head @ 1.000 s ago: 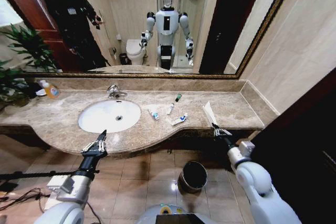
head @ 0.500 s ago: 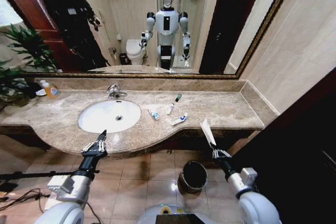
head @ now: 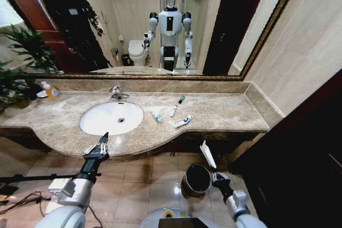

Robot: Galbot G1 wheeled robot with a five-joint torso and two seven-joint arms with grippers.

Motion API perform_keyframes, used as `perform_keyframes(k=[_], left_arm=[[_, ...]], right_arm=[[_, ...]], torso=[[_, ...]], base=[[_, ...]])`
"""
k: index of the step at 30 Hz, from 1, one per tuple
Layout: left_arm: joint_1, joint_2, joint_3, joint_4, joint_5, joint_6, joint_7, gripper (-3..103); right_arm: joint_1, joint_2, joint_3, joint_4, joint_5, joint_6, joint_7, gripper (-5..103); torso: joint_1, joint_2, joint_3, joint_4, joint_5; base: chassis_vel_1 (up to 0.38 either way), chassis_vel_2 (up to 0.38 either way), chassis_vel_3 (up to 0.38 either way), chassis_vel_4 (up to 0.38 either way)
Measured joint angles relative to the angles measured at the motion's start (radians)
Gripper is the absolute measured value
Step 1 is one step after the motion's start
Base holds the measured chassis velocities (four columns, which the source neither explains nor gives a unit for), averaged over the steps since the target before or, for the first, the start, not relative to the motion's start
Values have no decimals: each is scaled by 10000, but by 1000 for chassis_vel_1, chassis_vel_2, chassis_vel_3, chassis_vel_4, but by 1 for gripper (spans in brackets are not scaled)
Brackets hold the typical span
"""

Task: Pick up the trash from the sink and place it in the trash bin.

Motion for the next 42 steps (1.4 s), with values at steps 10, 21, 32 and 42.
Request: perform_keyframes(k=[10,21,32,42], left_arm=[[0,0,0,0,0,0,0,0],[0,0,0,0,0,0,0,0],[0,0,0,0,0,0,-1,0],[1,0,0,0,0,0,0,0]], right_arm=[[183,756,82,-975,-297,516,187,0],[710,1306,205,-2107,-1049,948,470,0],[2557,492,-293,-4465,-272,1011,443,0],[3645,623,-290,-5868,49,1215,369,0]], torso=[[0,0,0,0,-1],[0,0,0,-2,0],[1,0,1,0,1],[1,0,1,0,3]], base=[[0,0,0,0],[0,0,0,0],[0,0,0,0],[0,0,0,0]])
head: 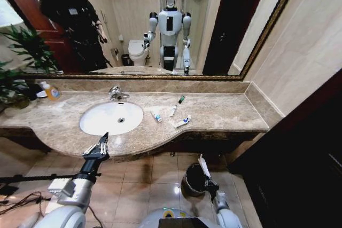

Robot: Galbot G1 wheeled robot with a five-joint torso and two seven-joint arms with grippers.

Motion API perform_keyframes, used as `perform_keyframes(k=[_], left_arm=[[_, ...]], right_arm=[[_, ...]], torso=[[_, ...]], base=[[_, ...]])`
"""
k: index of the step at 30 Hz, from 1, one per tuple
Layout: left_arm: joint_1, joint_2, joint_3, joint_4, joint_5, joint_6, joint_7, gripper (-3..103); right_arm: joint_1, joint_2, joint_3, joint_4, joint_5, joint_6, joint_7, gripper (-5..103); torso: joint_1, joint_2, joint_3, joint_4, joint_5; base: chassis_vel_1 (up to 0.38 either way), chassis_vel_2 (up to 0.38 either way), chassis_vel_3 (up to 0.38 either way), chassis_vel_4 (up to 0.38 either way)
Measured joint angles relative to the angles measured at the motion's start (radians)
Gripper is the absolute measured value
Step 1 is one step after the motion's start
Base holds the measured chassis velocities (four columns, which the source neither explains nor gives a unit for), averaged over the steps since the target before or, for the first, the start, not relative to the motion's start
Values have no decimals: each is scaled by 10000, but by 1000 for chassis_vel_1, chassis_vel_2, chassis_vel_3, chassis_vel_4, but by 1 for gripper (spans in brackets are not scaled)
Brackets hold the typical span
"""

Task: Pick up the trash from the sink and place it in the trash bin.

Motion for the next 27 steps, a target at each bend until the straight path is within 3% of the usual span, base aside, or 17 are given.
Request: perform_keyframes(k=[27], left_arm=[[0,0,0,0,0,0,0,0]], right_arm=[[958,671,180,-1963,-363,2,-494,0]], torso=[[-2,0,-1,-1,-3]], base=[[0,0,0,0]])
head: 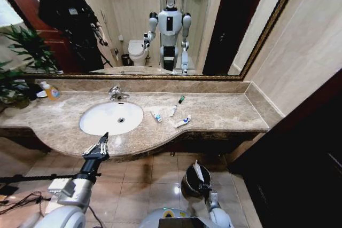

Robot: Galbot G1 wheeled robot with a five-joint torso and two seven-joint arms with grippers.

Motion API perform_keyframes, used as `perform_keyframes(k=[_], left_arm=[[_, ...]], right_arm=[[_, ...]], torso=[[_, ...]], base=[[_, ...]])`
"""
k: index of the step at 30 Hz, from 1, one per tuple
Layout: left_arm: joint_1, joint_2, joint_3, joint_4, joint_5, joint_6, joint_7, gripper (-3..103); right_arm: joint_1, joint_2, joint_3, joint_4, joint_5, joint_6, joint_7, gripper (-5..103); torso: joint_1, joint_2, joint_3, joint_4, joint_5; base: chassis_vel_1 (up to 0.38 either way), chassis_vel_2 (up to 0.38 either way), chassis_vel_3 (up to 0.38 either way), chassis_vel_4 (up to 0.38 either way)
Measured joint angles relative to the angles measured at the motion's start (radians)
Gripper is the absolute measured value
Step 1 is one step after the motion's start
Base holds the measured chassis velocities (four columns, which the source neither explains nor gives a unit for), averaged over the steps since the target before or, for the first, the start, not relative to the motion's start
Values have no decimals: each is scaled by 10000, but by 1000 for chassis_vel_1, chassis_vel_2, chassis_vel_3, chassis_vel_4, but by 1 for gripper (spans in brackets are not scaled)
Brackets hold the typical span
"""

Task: Pick up the trash from the sink and place it in the trash bin.

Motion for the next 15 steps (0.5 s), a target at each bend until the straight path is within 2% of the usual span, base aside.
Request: perform_keyframes(k=[10,15], left_arm=[[0,0,0,0,0,0,0,0],[0,0,0,0,0,0,0,0]], right_arm=[[378,-66,41,-610,-144,25,29,0],[436,-96,145,-918,-145,94,317,0]], torso=[[0,0,0,0,-1],[0,0,0,0,0]], base=[[0,0,0,0],[0,0,0,0]])
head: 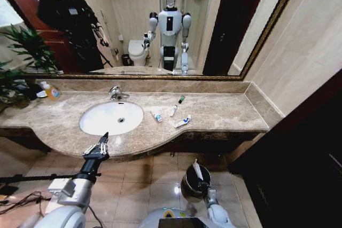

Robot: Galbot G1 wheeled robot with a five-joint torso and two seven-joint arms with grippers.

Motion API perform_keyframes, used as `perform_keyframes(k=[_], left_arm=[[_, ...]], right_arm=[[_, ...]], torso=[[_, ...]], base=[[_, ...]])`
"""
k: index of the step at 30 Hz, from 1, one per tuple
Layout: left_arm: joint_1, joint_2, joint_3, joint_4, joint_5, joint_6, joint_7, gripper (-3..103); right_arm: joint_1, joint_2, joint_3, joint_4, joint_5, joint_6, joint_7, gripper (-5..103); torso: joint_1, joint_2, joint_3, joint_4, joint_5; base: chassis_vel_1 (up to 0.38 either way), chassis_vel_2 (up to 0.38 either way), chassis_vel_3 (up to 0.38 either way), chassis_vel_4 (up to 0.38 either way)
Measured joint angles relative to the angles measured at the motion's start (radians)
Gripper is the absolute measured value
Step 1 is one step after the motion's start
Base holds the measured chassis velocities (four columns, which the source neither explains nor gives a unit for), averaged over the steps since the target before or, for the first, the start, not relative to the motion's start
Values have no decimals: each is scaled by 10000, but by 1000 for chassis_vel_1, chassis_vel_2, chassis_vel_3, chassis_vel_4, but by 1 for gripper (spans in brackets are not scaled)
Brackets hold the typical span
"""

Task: Pick up the trash from the sink and place it in the trash bin.

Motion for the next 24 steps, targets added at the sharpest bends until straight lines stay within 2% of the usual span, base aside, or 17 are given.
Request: perform_keyframes(k=[2,5,6,9,10,13,14,17,19,20,22,23,24], left_arm=[[0,0,0,0,0,0,0,0],[0,0,0,0,0,0,0,0],[0,0,0,0,0,0,0,0],[0,0,0,0,0,0,0,0],[0,0,0,0,0,0,0,0],[0,0,0,0,0,0,0,0],[0,0,0,0,0,0,0,0],[0,0,0,0,0,0,0,0],[0,0,0,0,0,0,0,0],[0,0,0,0,0,0,0,0],[0,0,0,0,0,0,0,0],[0,0,0,0,0,0,0,0],[0,0,0,0,0,0,0,0]], right_arm=[[-45,-24,2,49,0,-8,8,-1],[-157,-40,17,162,-125,-24,9,15],[-157,-40,17,162,-125,-24,9,15],[-194,-55,43,129,-460,92,46,26],[-194,-55,43,129,-460,92,46,26],[-149,-53,53,53,-569,207,144,42],[-149,-53,53,53,-569,207,144,42],[-106,-49,54,-78,-652,334,170,59],[-106,-44,53,-107,-663,361,170,59],[-107,-36,52,-145,-670,399,171,70],[-111,-28,51,-167,-676,420,171,70],[-120,-19,49,-202,-679,462,171,81],[-122,-17,49,-213,-679,476,171,81]], torso=[[0,0,0,0,0],[-1,0,0,0,0],[-1,0,0,0,0],[0,0,0,0,0],[0,0,0,0,0],[0,0,0,0,0],[0,0,0,0,0],[0,0,0,0,0],[0,0,0,0,0],[0,0,0,0,0],[0,0,0,0,0],[0,0,0,0,0],[0,0,0,0,0]], base=[[0,0,0,0],[0,0,0,0],[0,0,0,0],[0,0,0,0],[0,0,0,0],[0,0,0,0],[0,0,0,0],[0,0,0,0],[0,0,0,0],[0,0,0,0],[0,0,0,0],[0,0,0,0],[0,0,0,0]])
